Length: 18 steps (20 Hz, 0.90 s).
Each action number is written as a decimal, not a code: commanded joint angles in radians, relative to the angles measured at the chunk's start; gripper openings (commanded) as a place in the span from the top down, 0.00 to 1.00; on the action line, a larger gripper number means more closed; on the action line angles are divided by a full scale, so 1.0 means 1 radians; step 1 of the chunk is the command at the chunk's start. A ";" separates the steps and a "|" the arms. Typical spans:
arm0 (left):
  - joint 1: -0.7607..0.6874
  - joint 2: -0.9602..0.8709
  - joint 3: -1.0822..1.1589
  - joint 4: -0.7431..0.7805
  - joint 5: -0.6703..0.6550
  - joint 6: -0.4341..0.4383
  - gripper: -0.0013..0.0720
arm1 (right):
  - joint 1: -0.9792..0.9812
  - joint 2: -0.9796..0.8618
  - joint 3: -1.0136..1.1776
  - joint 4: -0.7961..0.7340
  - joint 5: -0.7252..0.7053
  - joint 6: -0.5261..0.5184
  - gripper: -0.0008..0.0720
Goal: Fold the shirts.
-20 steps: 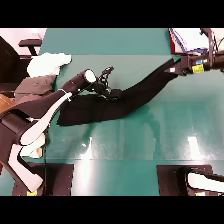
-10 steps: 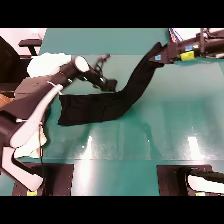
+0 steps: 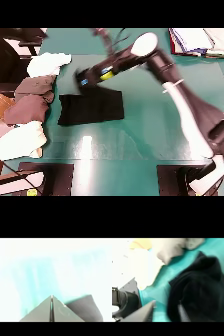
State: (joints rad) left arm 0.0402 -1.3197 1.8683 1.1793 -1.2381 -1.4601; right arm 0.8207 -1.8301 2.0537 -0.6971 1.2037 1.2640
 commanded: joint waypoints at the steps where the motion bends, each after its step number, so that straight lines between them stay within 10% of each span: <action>1: 0.115 0.095 0.013 0.030 -0.042 -0.006 0.95 | 0.111 -0.098 0.030 -0.005 -0.083 -0.039 0.42; 10: 0.122 0.100 0.013 0.014 -0.108 -0.007 0.95 | -0.267 0.171 -0.524 -0.229 0.047 0.064 0.42; 12: 0.122 0.099 0.013 0.003 -0.106 -0.006 0.95 | -0.377 0.187 -0.647 -0.191 0.022 0.106 0.07; 18: 0.088 0.059 0.008 -0.030 -0.106 -0.005 0.95 | -0.412 0.059 -0.703 0.024 -0.032 0.097 0.14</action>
State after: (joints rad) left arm 0.1459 -1.2434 1.8771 1.1625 -1.3411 -1.4662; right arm 0.4191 -1.7184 1.3716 -0.7631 1.1896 1.3544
